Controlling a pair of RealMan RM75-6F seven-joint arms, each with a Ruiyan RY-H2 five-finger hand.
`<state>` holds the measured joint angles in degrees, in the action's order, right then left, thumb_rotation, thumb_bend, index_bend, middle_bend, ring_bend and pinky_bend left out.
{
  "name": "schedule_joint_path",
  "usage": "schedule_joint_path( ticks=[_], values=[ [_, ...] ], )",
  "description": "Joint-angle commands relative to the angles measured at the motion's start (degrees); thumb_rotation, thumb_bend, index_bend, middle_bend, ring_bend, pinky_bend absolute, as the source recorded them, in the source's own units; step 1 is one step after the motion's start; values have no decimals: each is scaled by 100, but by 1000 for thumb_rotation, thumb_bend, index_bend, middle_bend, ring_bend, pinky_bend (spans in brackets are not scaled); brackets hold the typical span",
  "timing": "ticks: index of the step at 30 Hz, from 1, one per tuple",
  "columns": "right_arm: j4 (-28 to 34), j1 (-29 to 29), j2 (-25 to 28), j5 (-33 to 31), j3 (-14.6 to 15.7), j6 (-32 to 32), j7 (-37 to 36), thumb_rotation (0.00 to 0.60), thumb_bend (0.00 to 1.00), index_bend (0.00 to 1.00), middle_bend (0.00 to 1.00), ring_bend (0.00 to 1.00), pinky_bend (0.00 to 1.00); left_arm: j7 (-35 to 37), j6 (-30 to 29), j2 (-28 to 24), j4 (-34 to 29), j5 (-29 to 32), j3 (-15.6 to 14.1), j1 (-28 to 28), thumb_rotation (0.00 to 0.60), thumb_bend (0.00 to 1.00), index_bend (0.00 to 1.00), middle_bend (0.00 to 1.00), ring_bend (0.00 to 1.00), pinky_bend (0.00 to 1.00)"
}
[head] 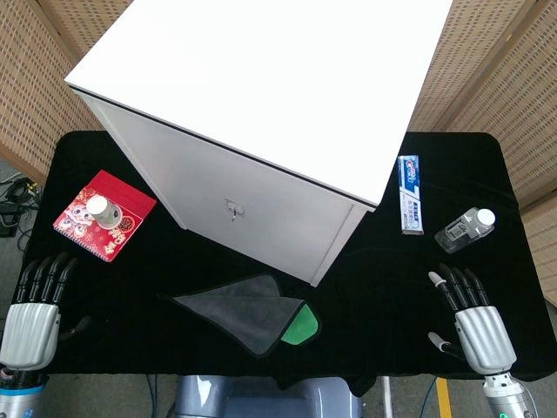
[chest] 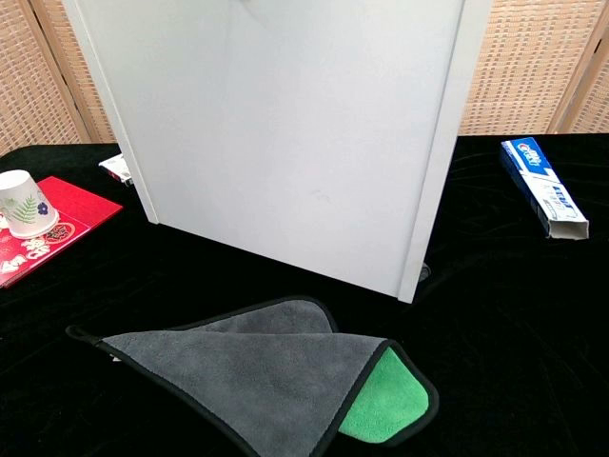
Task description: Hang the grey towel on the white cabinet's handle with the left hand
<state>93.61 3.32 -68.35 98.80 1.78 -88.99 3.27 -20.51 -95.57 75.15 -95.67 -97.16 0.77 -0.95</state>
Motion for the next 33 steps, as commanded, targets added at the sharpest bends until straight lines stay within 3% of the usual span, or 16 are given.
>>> schedule_joint_path(
  ticks=[1, 21, 22, 24, 26, 28, 31, 33],
  values=[
    [-2, -3, 2, 5, 5, -2, -1, 600, 117, 84, 0, 0, 0, -4, -2, 1, -1, -6, -5, -2, 600, 0, 33, 0, 0, 0],
    [17, -29, 53, 9, -3, -75, -85, 600, 117, 84, 0, 0, 0, -104, 29, 41, 3, -121, -69, 7, 600, 0, 29, 2, 8, 28],
    [18, -33, 59, 6, -3, -81, -96, 600, 117, 84, 0, 0, 0, -119, 36, 43, 1, -125, -72, 9, 600, 0, 29, 36, 57, 90],
    [22, -38, 68, -1, -5, -89, -108, 600, 117, 84, 0, 0, 0, -140, 43, 65, 8, -122, -64, 15, 600, 0, 32, 204, 226, 253],
    [36, -40, 76, -2, -9, -96, -120, 600, 117, 84, 0, 0, 0, -135, 134, 123, 36, -111, -81, 51, 600, 0, 66, 494, 474, 453],
    [35, -31, 66, -2, -4, -66, -92, 600, 117, 84, 0, 0, 0, -101, 482, 212, 78, -113, -156, 201, 600, 0, 142, 674, 625, 582],
    [39, -29, 57, -8, -1, -49, -70, 600, 117, 84, 0, 0, 0, -208, 935, 301, 22, 14, -160, 401, 600, 1, 291, 816, 744, 677],
    [41, -31, 57, -9, -5, -55, -79, 600, 117, 84, 0, 0, 0, -374, 1220, 354, -50, 147, -135, 523, 600, 2, 320, 844, 768, 694]
  ],
)
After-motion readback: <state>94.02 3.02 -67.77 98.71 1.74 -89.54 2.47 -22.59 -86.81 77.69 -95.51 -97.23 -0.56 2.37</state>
